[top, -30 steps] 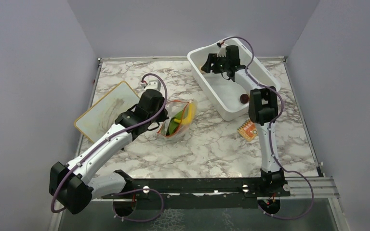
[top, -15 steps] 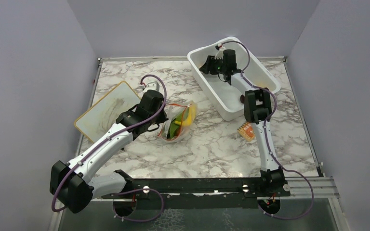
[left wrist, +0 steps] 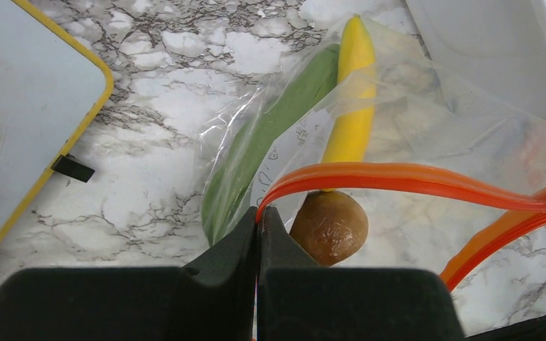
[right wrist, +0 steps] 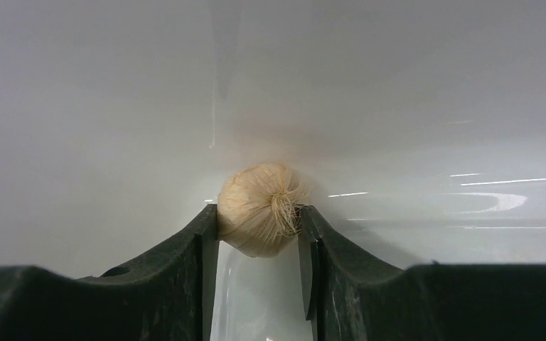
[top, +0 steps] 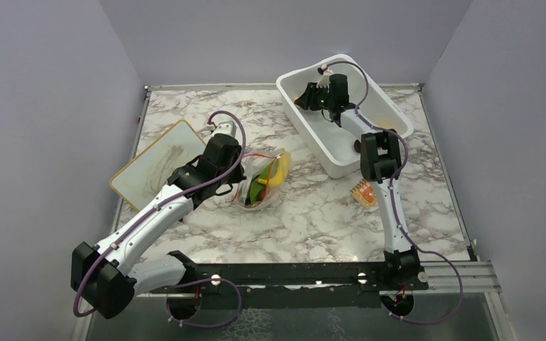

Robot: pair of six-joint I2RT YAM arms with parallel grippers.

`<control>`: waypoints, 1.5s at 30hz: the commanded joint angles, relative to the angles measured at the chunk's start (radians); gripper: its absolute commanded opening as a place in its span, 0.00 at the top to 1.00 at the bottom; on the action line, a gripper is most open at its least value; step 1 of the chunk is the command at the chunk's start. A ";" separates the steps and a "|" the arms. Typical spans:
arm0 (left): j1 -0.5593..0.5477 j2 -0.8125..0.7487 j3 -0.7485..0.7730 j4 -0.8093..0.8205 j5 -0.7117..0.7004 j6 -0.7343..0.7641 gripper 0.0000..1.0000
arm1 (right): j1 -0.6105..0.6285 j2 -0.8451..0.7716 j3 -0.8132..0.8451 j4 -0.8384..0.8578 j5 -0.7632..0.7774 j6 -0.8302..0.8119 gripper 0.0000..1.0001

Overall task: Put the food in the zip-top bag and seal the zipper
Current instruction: Pick up the fake vegetable from the bin, then place the fake vegetable in the zipper food storage bag.

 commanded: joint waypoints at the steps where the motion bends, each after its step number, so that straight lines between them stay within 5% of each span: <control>1: 0.000 -0.002 0.004 0.027 0.001 0.142 1.00 | 0.000 -0.130 -0.055 0.011 -0.009 -0.025 0.74; 12: 0.000 -0.002 -0.050 0.198 0.057 0.307 1.00 | 0.000 -0.421 -0.268 -0.130 0.090 -0.096 0.77; 17: 0.000 0.046 0.020 0.194 0.241 0.340 1.00 | 0.000 -0.671 -0.498 -0.142 0.103 -0.037 0.77; 31: 0.001 0.043 0.092 0.196 0.401 0.153 1.00 | 0.044 -1.215 -0.798 -0.373 -0.001 -0.071 0.77; 45: 0.000 0.089 0.123 0.211 0.443 0.057 1.00 | 0.301 -1.542 -1.095 -0.374 -0.060 -0.008 0.76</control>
